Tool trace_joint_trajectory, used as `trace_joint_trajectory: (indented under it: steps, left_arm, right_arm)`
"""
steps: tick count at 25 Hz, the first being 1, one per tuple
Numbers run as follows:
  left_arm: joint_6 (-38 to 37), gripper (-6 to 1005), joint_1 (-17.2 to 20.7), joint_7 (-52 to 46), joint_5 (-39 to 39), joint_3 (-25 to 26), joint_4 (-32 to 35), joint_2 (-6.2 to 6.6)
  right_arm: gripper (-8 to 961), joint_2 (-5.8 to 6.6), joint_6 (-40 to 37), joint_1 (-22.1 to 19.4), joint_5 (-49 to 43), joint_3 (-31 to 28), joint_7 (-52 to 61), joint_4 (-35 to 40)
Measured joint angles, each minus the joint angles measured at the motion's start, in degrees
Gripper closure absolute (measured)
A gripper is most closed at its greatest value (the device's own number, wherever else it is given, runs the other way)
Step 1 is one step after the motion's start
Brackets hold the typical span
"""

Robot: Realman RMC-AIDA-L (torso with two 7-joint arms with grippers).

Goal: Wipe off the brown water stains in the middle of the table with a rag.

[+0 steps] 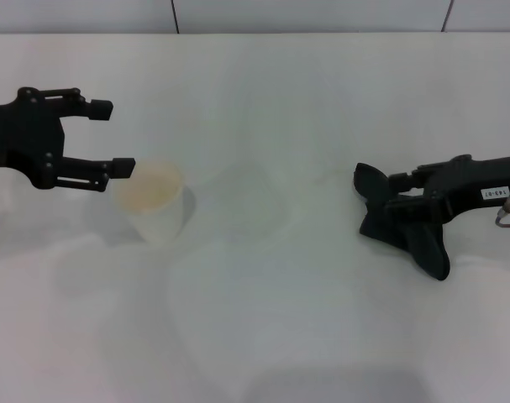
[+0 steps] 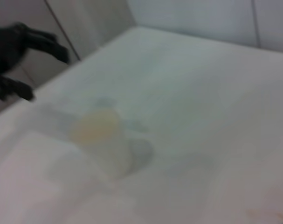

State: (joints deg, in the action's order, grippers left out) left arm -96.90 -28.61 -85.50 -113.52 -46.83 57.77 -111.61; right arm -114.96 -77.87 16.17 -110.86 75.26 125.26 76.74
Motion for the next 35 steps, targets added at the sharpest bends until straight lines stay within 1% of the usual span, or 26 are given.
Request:
trace_joint_trajectory:
  steps: [3, 5, 11, 14, 19, 21, 24, 35]
  left_arm:
    - [-1.7, 120, 0.0, -0.5, 0.1, 0.1, 0.3, 0.0]
    - [-3.1, 120, 0.0, -0.9, 0.3, 0.0, 0.3, 0.0]
    - [-6.0, 120, 0.6, -1.5, 0.8, -0.2, 0.4, 0.0]
    - [-7.0, 120, 1.6, -1.6, 1.0, 0.0, 1.3, -0.05]
    - [-6.9, 119, 4.0, -1.6, 1.1, 0.0, 5.2, -1.48]
    - [-6.9, 119, 4.2, -1.6, 1.2, 0.1, 5.6, -1.76]
    - [-6.8, 119, 4.3, -1.6, 1.3, 0.1, 5.6, -1.81]
    - [-6.0, 120, 4.8, -1.7, 1.5, 0.1, 5.7, -2.02]
  right_arm:
    - [397, 0.04, -0.7, -0.2, 5.8, 0.1, -4.5, -1.5]
    - [319, 0.02, -0.8, -0.2, 8.1, 0.3, -6.8, -2.5]
    - [324, -0.07, -1.1, 0.3, 10.2, 2.5, -11.3, -4.3]
    - [327, -0.09, -1.2, 0.2, 10.3, 2.7, -12.0, -4.3]
    - [331, -0.02, -3.3, 0.5, 10.4, 1.7, -12.7, -4.6]
    - [330, 0.02, -4.9, 0.9, 10.4, 0.7, -12.8, -4.8]
    - [329, 0.04, -6.6, 1.4, 10.1, -0.4, -13.2, -5.3]
    - [325, -0.01, -6.6, 1.1, 10.1, -1.5, -14.6, -5.3]
